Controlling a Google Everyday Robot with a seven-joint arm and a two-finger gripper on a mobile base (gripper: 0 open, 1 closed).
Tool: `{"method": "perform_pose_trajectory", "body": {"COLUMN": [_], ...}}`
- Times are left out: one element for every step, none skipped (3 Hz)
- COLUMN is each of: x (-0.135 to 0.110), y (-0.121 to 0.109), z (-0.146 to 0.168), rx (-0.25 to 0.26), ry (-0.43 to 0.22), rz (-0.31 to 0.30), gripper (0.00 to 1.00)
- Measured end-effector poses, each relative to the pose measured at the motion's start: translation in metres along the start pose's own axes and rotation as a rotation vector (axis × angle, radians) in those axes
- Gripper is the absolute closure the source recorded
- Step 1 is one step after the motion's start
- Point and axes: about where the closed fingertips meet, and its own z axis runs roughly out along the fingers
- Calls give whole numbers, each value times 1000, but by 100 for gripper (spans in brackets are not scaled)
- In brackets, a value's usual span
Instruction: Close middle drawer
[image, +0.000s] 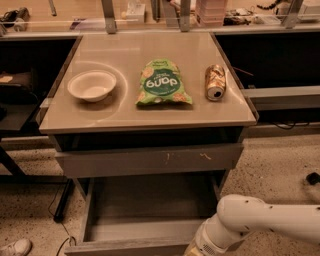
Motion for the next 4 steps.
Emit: {"method": "perform_pose_trajectory", "body": {"x": [-7, -8, -8, -8], "y": [-12, -23, -23, -23], "z": [11, 27, 27, 27], "rx": [25, 32, 32, 32], "ry": [-19, -18, -18, -18], "rz": [8, 24, 24, 24], "gripper": [100, 100, 81, 58]}}
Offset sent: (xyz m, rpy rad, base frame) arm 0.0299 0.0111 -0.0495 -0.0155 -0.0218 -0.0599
